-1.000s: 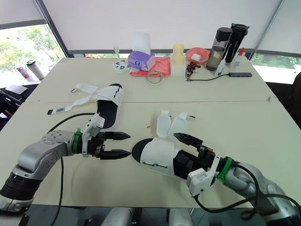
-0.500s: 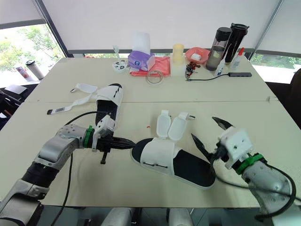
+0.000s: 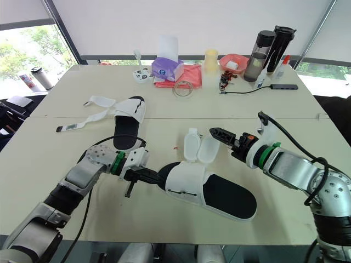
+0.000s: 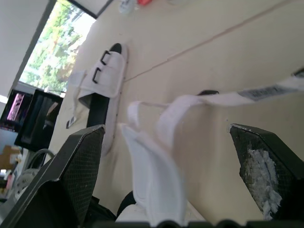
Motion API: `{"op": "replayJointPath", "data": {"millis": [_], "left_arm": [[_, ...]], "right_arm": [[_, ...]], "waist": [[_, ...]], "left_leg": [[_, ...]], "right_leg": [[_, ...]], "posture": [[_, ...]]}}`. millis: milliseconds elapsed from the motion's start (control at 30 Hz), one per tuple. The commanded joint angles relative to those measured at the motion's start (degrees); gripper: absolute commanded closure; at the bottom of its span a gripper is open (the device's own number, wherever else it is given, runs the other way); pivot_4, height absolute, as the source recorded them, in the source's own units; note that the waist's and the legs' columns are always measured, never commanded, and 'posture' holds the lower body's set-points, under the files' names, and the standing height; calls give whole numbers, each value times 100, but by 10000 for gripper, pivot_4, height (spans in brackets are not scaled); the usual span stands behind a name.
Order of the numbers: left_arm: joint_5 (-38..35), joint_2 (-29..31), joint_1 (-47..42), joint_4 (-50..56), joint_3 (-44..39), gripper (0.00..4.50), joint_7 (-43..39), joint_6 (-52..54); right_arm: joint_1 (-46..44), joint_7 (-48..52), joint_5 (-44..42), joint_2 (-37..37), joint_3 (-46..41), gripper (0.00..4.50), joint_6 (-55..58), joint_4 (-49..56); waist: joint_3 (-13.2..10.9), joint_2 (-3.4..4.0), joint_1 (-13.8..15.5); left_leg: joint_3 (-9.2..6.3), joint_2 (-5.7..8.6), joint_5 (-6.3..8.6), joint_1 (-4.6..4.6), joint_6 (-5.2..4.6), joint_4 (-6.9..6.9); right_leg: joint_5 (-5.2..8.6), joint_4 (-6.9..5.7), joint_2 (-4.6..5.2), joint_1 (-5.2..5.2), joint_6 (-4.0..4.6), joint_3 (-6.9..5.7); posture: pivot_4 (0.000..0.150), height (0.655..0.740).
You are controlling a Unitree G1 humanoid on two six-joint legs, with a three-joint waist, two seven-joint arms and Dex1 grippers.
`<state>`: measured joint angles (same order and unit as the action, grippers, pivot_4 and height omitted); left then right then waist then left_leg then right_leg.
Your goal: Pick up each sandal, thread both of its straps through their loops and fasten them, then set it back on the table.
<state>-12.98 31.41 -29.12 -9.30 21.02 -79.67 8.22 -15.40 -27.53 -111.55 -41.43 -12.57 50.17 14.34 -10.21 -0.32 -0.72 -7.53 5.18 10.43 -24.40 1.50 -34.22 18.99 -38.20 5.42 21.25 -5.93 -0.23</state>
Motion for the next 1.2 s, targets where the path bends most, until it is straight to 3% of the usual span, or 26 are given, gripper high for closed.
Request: {"op": "replayJointPath", "data": {"millis": [33,367,767,867,1100,1200], "left_arm": [[84,-27,135,274,132,44782,33,190],[-19,-72,251,747,136,44782,24,483],[41,-102,347,768,29,44782,269,413],[69,-165,353,716,14,45000,390,336],[112,-215,358,626,2,45000,501,210],[119,-234,366,607,6,45000,528,184]], "right_arm": [[-197,-247,-145,241,-466,0,206,-32],[-955,-996,-145,1475,-684,0,539,-613],[-1059,-1402,-145,1678,-724,0,991,-1001],[-1109,-1290,-145,1666,-776,8161,1142,-1170],[-1290,-1195,-145,1601,-814,44203,1167,-1467],[-1314,-1090,-145,1538,-824,44203,1039,-1521]], "waist": [[0,2,14],[1,6,-25],[1,8,-13],[1,8,-11],[1,9,-11],[1,9,-10]], "left_leg": [[0,1,-1,0,-2,0],[-1,-1,-1,0,-3,2],[-1,0,-1,0,-3,3],[-1,1,-2,0,-3,3],[1,1,-2,0,-4,2],[1,1,-2,0,-4,2]], "right_leg": [[0,-1,0,0,-1,0],[-1,-7,-5,6,-2,2],[-2,-10,-6,8,-3,3],[-2,-10,-6,8,-3,3],[-3,-11,-7,7,-5,4],[-3,-11,-7,7,-6,4]], "posture": [[1500,7400],[1500,7400],[1500,7400],[1500,7400],[1500,7400],[1500,7400]]}}
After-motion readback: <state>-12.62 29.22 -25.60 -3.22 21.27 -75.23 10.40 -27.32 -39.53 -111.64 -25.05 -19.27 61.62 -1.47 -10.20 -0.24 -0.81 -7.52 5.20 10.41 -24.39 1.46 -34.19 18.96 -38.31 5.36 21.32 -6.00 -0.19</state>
